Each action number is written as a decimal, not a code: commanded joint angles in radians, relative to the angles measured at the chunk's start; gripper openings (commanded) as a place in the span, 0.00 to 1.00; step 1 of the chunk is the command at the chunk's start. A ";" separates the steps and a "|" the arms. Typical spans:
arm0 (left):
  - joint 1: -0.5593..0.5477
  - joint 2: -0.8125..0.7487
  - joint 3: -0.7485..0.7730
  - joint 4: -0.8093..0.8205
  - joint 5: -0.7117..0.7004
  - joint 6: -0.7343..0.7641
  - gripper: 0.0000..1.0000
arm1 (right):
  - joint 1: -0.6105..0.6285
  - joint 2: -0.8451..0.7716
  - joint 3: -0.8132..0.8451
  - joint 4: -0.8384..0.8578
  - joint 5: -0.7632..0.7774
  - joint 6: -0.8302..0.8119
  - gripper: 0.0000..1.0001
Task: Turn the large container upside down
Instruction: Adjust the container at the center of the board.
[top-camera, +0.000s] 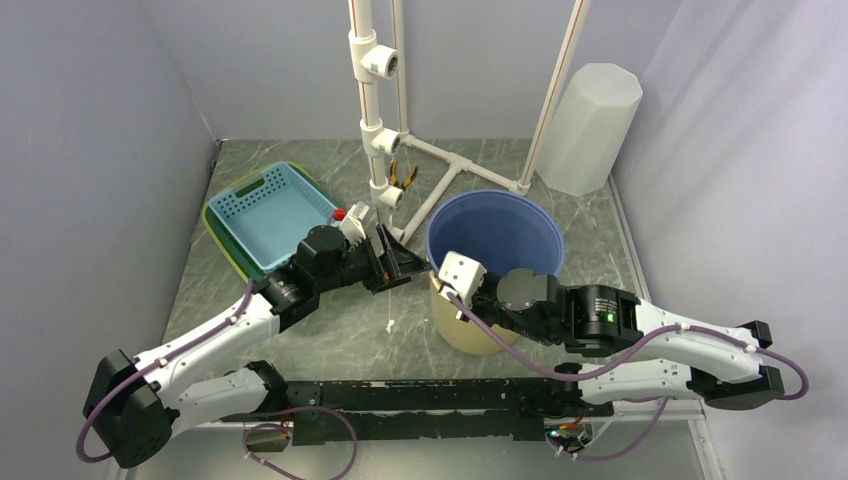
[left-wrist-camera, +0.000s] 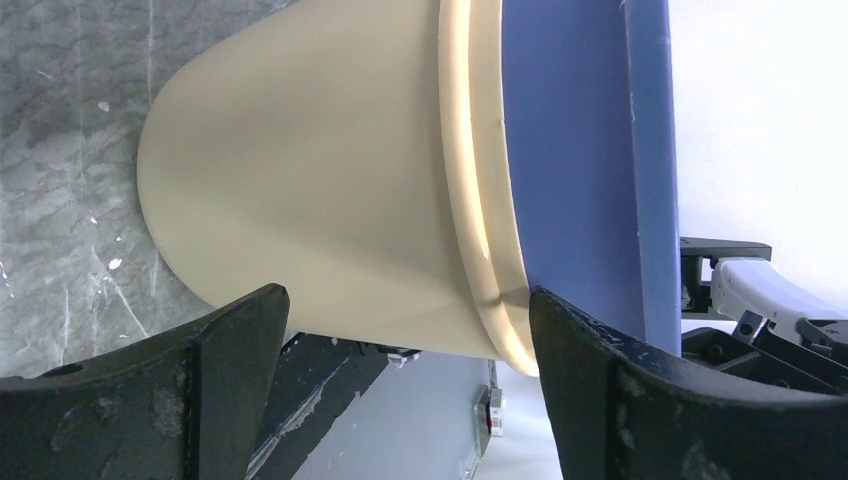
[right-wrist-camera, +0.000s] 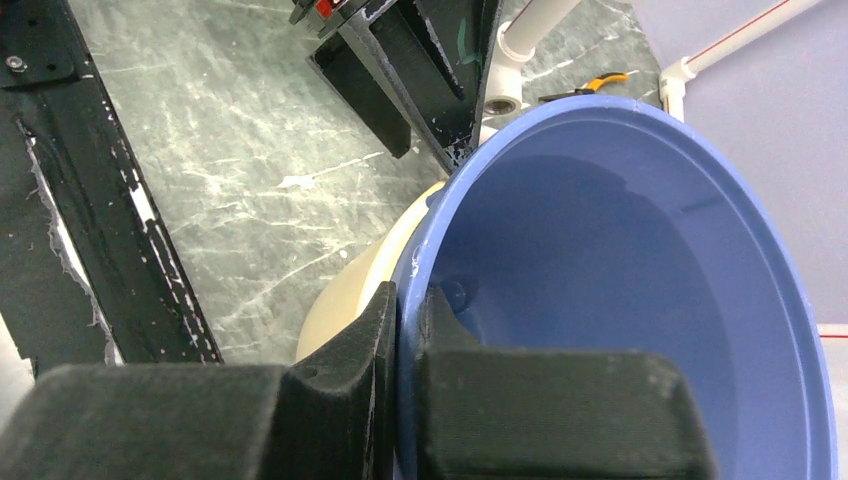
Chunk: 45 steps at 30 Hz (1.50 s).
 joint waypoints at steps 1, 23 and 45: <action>-0.005 0.052 -0.024 -0.115 -0.047 0.051 0.94 | 0.035 -0.055 0.060 0.509 -0.099 -0.050 0.00; -0.005 0.016 -0.032 -0.156 -0.071 0.072 0.94 | 0.034 -0.075 0.029 0.633 -0.033 -0.067 0.00; -0.005 -0.240 0.232 -0.396 -0.199 0.228 0.94 | 0.035 0.040 0.080 0.269 -0.114 -0.059 0.00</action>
